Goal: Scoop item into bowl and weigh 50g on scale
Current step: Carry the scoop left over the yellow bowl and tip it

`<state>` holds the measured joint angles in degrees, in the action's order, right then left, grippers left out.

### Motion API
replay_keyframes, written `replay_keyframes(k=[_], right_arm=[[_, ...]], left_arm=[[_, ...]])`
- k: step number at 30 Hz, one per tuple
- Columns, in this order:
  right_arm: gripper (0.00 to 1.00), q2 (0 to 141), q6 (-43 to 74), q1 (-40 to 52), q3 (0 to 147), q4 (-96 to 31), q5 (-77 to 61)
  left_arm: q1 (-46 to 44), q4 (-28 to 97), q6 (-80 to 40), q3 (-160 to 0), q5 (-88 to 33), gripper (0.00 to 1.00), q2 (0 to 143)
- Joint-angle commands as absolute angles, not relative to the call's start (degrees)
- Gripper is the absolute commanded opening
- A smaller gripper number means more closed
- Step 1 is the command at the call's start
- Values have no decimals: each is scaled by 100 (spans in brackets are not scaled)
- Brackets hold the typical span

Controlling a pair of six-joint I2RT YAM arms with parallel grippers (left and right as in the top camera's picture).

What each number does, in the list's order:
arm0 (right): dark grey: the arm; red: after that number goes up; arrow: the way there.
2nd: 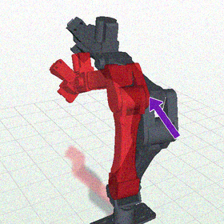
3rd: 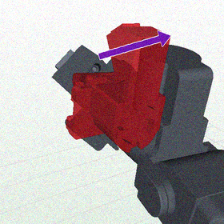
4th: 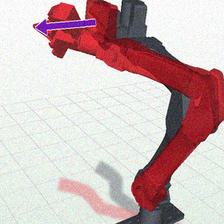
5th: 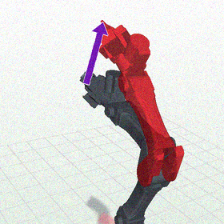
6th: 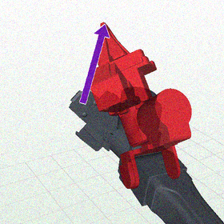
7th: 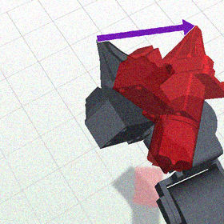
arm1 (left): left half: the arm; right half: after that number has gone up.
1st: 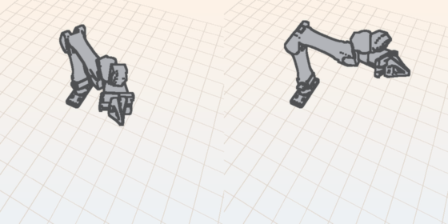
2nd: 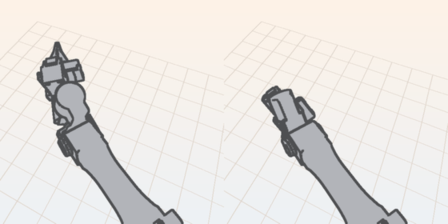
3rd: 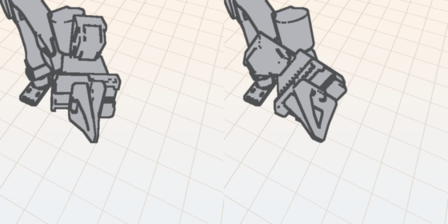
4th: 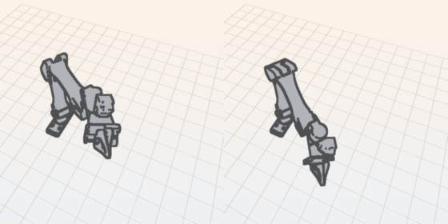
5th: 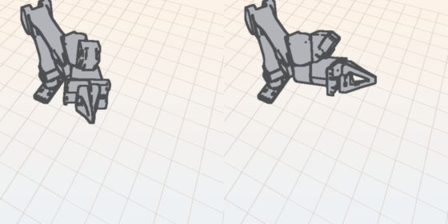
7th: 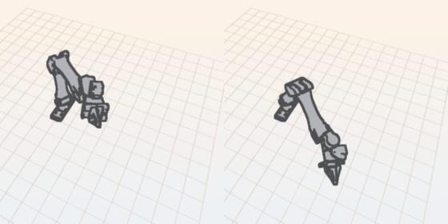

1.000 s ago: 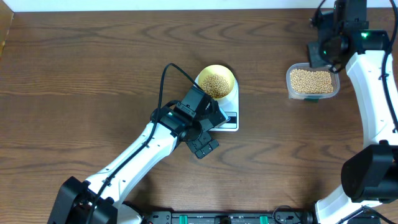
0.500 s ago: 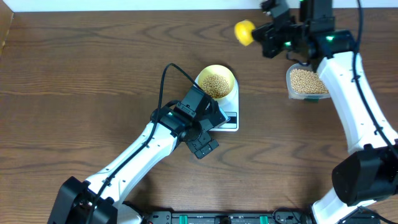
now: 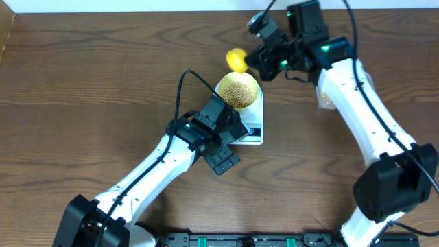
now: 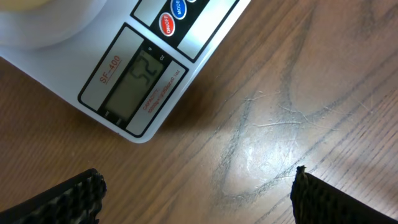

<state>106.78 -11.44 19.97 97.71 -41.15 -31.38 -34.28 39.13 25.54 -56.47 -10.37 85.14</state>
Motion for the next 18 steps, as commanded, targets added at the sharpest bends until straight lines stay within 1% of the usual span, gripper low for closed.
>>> replay_keyframes(k=[1,4,9,15,18], right_arm=[[1,10794,-1144,2182,9773,-4189,-2766],[1,10871,-1258,2305,9773,-4274,-2366],[1,10912,-1444,2447,9773,-4351,-2257],[1,10914,-1459,2550,9769,-4462,-1527],[1,10934,-1551,2556,9767,-4539,-1511]], left_arm=[[-3430,3938,2587,-5540,-954,98,8573],[-3430,3935,2591,-5540,-937,98,8573],[-3282,3868,2585,-5540,-827,98,8573],[-3124,3811,2585,-5540,-845,98,8573],[-3124,3828,2545,-5540,-858,98,8573]])
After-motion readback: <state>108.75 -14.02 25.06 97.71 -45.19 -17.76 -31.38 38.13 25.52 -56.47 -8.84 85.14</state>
